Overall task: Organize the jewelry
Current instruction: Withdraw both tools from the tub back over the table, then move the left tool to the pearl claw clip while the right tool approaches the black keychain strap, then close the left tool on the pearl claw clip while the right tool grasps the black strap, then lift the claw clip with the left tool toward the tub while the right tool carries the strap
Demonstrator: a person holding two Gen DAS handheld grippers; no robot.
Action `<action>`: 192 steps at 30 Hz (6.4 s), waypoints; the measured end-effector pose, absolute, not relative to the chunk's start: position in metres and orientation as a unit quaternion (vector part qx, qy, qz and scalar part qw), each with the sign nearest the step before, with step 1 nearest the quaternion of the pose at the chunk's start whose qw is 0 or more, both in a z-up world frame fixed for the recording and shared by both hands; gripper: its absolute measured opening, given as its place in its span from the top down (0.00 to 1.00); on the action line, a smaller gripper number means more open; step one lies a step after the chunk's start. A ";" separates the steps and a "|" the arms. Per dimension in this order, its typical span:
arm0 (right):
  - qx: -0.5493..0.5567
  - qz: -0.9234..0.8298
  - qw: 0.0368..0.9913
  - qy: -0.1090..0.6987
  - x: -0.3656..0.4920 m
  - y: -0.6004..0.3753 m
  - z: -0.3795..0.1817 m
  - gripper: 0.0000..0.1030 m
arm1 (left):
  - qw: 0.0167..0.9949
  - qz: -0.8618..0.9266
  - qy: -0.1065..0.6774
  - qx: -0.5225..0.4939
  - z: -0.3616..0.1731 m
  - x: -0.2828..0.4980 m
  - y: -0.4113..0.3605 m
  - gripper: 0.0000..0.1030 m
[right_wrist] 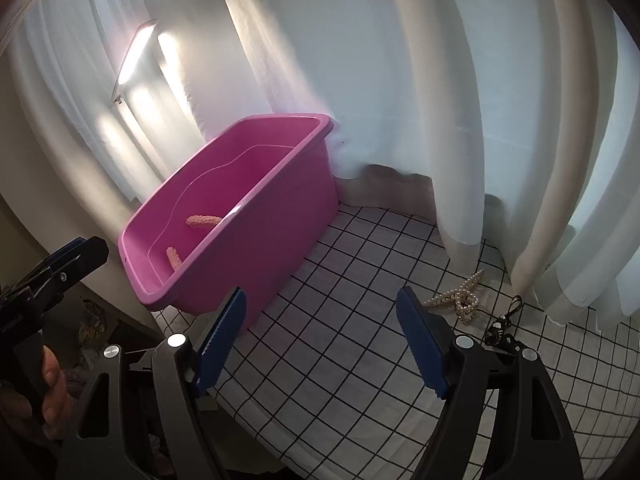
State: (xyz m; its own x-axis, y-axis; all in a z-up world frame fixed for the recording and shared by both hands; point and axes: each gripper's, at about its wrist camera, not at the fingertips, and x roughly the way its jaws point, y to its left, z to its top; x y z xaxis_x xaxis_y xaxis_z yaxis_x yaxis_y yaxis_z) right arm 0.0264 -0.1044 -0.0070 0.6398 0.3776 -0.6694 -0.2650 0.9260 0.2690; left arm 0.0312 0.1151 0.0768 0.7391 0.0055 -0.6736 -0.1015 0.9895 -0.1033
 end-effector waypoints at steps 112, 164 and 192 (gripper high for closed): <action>0.067 -0.006 0.907 0.416 0.116 -0.262 -0.210 0.71 | 0.857 -0.225 0.457 0.082 -0.186 0.200 -0.116 0.52; 0.111 0.133 0.914 0.367 -0.043 -0.258 -0.120 0.74 | 0.908 -0.133 0.397 -0.013 -0.055 0.020 -0.050 0.64; 0.033 0.341 0.894 0.289 0.112 0.017 0.038 0.74 | 0.934 0.101 0.332 -0.086 0.056 0.073 0.211 0.64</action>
State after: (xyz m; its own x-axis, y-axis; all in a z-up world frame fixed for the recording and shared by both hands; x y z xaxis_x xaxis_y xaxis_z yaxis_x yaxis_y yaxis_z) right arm 0.1116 0.0170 0.0383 0.6001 0.6293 -0.4938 -0.5914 0.7647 0.2559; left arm 0.0725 0.2105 0.0560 0.7597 0.1320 -0.6368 -0.2464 0.9646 -0.0940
